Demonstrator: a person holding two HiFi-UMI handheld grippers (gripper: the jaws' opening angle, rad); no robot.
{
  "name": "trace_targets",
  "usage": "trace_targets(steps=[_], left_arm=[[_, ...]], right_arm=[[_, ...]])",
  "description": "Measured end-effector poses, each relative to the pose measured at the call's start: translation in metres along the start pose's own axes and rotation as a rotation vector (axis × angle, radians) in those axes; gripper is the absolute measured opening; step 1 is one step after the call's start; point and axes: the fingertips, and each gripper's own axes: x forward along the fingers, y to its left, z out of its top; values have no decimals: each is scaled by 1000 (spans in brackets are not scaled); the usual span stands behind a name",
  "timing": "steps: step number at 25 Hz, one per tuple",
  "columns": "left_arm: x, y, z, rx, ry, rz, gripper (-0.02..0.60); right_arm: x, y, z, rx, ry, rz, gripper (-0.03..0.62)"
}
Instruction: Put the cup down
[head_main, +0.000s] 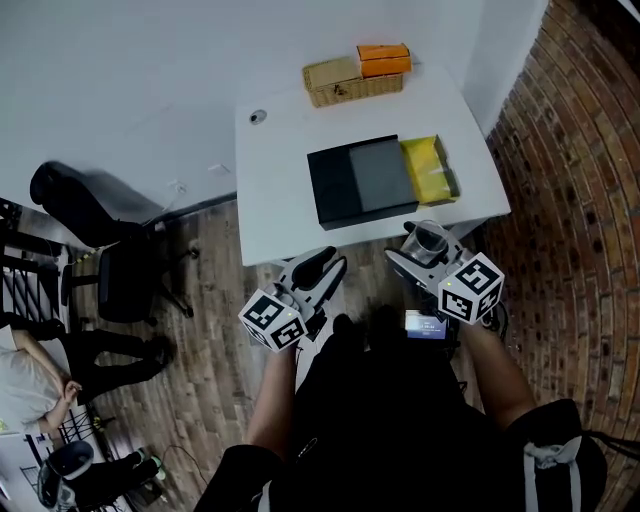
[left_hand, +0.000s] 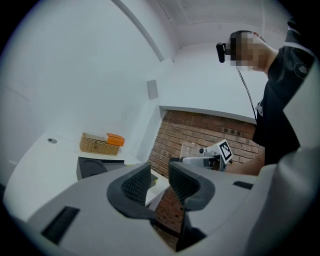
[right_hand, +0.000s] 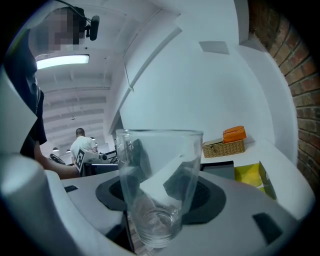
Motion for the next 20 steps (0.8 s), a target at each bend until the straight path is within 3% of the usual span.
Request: trace_targets(steps=[4,10,20], left_arm=[[-1,17,8,-6,-3,-6,117],[2,27,20,-1,-7,-75,118],[-5,37,21,2,-11,-109,118]], right_arm=[[9,-2,8,-1,-8,-22,273],[24,-3,21,-1,-33,-68,273],[45,9,29,-3,-52,-68,273]])
